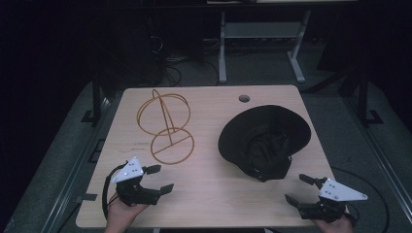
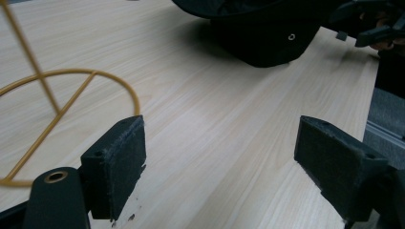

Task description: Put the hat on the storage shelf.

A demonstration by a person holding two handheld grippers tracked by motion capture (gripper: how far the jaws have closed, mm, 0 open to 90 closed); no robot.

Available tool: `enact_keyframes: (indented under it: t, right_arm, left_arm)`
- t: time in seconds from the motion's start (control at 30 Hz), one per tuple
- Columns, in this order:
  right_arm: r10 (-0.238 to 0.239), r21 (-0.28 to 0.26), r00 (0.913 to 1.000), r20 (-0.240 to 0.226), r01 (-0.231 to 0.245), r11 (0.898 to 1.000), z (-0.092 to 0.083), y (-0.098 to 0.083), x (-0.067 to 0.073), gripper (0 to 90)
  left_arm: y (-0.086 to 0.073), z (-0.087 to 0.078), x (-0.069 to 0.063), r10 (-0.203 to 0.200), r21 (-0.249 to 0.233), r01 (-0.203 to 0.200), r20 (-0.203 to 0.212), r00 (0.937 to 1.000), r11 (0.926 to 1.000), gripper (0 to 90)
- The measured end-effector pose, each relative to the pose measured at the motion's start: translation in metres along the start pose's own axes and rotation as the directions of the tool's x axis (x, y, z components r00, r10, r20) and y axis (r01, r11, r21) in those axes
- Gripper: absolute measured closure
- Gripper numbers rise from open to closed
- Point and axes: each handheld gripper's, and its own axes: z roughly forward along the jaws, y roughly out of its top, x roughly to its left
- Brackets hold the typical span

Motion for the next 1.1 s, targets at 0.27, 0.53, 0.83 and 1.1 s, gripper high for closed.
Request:
enact_keyframes:
  t: [0.27,0.53,0.83,1.1]
  right_arm:
    - [0.015,-0.003,0.9998,0.011,-0.015,1.0,-0.002,-0.001,-0.002,14.3]
    - [0.014,0.002,0.9999,0.003,-0.015,1.0,0.0,-0.001,-0.002,14.1]
    - [0.022,-0.002,0.9997,0.005,-0.022,1.0,-0.002,-0.001,-0.003,14.1]
    - [0.031,-0.01,0.9995,0.005,-0.031,0.999,-0.003,-0.001,-0.004,14.1]
  left_arm:
    - [0.013,0.02,-0.009,0.034,0.025,-0.035,0.048,0.9982,0.9991,17.4]
    - [0.028,0.033,-0.018,0.068,0.031,-0.07,0.084,0.9942,0.997,17.4]
    - [0.045,0.061,-0.033,0.11,0.049,-0.118,0.145,0.9833,0.9918,16.7]
    - [0.061,0.086,-0.044,0.143,0.073,-0.159,0.189,0.9716,0.9846,16.7]
